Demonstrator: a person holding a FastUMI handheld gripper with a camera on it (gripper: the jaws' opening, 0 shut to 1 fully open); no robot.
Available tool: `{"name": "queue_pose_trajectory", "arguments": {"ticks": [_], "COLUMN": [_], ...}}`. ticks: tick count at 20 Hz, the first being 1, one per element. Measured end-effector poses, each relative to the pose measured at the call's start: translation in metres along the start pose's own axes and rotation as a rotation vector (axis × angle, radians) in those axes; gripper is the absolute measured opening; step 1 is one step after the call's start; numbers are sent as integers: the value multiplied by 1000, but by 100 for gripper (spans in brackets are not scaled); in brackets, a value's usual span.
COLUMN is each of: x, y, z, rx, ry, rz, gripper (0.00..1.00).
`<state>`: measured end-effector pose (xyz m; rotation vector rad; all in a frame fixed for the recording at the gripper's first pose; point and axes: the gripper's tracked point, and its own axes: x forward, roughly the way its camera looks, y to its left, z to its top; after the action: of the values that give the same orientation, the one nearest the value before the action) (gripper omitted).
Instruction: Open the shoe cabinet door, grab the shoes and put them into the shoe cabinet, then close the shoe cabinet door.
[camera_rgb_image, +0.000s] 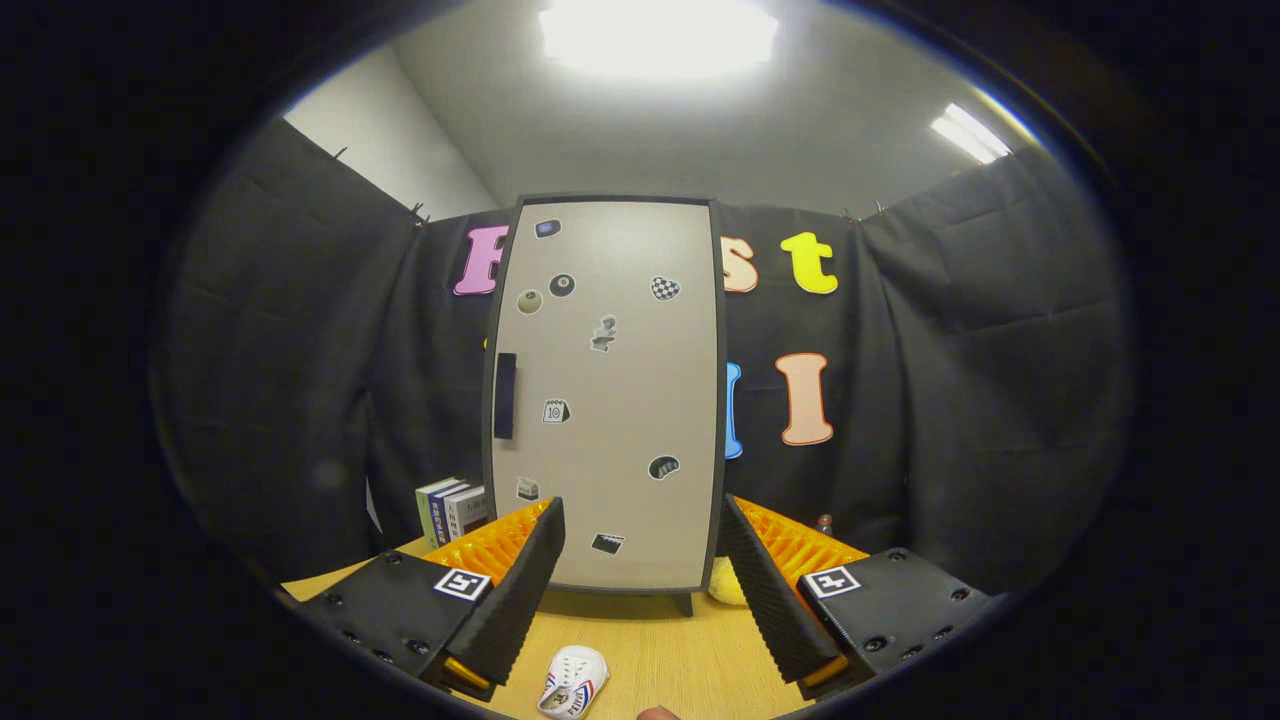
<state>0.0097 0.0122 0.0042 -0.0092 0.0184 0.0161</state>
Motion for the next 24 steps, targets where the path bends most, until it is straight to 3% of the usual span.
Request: {"name": "queue_pose_trajectory", "arguments": {"ticks": [8,24], "x": [39,200], "y": [24,141], "z": [12,61], "rx": [17,60], "ry": [21,14], "rz": [32,179], "gripper": [98,98]}}
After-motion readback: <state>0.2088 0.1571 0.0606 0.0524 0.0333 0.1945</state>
